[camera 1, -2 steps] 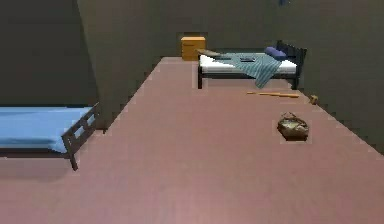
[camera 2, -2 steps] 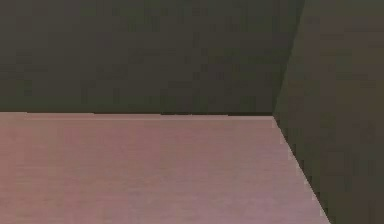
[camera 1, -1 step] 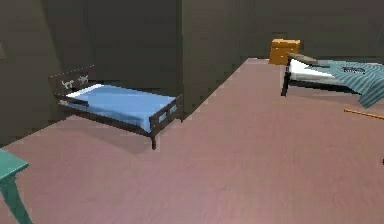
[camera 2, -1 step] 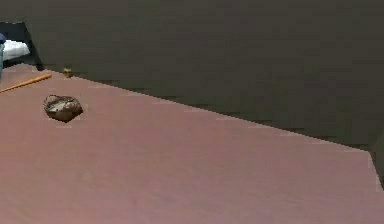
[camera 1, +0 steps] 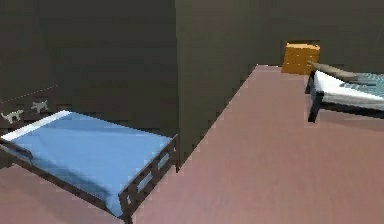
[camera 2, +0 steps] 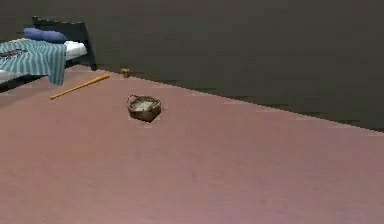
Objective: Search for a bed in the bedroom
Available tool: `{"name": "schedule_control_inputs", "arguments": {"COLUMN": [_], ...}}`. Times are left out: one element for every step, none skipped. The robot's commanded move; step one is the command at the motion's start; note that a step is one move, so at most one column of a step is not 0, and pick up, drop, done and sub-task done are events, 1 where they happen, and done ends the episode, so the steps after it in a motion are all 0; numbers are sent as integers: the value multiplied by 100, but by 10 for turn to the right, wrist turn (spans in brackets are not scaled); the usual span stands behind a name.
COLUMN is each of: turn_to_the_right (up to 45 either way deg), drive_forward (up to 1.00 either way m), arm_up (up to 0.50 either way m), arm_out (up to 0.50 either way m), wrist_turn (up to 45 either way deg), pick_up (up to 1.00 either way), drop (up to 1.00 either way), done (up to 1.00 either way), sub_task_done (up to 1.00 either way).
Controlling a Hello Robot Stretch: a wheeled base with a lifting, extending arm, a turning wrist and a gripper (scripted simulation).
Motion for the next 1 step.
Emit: {"name": "schedule_control_inputs", "arguments": {"turn_to_the_right": [-30], "drive_forward": [0], "arm_up": [0], "arm_out": [0], "wrist_turn": [0], "pick_up": [0], "drop": [0], "done": [0], "sub_task_done": [0]}}
